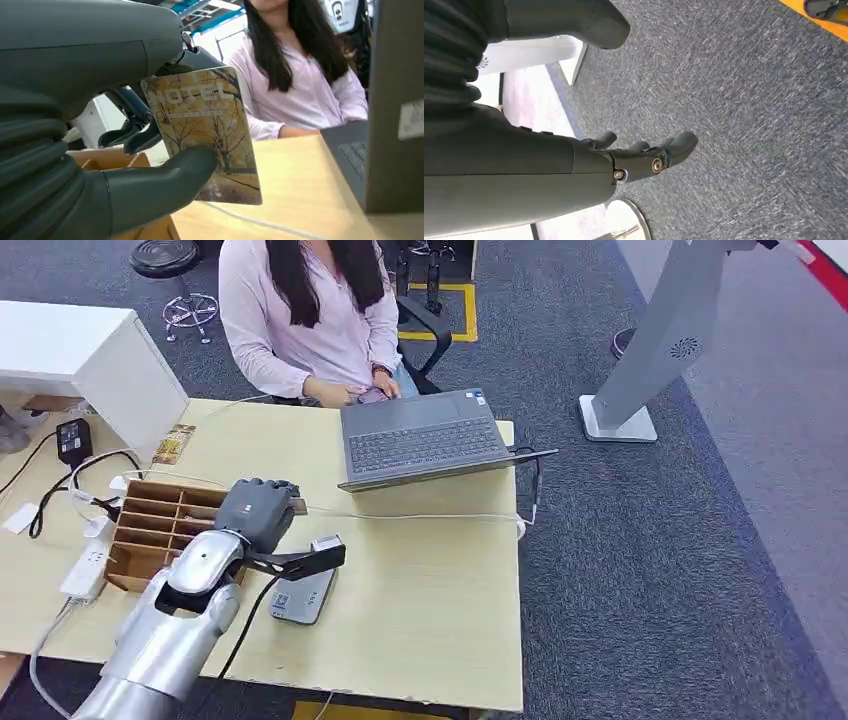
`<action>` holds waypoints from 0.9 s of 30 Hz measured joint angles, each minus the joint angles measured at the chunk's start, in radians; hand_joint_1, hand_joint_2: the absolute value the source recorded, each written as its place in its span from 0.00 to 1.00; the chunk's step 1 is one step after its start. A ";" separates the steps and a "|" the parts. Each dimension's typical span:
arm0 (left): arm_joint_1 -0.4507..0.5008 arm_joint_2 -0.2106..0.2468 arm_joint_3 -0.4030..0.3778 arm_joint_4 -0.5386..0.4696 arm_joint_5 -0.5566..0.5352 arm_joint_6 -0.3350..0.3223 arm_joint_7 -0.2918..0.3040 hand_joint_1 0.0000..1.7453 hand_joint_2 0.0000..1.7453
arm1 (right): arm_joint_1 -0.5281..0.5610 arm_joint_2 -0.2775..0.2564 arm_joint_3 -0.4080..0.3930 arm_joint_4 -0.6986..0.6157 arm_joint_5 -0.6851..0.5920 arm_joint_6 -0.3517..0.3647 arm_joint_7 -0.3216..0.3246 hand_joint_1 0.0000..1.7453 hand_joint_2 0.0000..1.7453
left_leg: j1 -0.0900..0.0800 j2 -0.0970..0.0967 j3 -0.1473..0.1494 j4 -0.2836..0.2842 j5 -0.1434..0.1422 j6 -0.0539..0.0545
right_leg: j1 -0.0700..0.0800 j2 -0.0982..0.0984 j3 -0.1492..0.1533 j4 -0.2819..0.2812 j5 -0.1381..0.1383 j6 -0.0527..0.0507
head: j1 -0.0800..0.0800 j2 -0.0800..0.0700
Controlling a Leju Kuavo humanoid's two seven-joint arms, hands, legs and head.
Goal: Pass the card to the sensor for recognition and then transmit it.
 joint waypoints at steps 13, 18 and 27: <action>0.026 0.011 -0.054 0.018 0.010 -0.011 0.012 1.00 1.00 | 0.000 0.000 -0.016 0.002 0.000 -0.009 0.000 0.00 1.00 | 0.000 0.000 0.000 0.000 0.000 0.000 | 0.000 0.000 0.000 0.000 0.000 0.000 | 0.000 0.000; 0.026 0.013 -0.059 0.018 0.010 -0.011 0.012 1.00 1.00 | 0.000 0.000 -0.016 0.003 0.000 -0.009 0.000 0.00 1.00 | 0.000 0.000 0.000 0.000 0.000 0.000 | 0.000 0.000 0.000 0.000 0.000 0.000 | 0.000 0.000; 0.097 0.023 -0.106 -0.040 0.022 -0.009 0.012 1.00 1.00 | 0.001 0.000 -0.028 0.004 -0.003 -0.016 0.000 0.00 1.00 | 0.000 0.000 0.000 0.000 0.000 0.000 | 0.000 0.000 0.000 0.000 0.000 0.000 | 0.000 0.000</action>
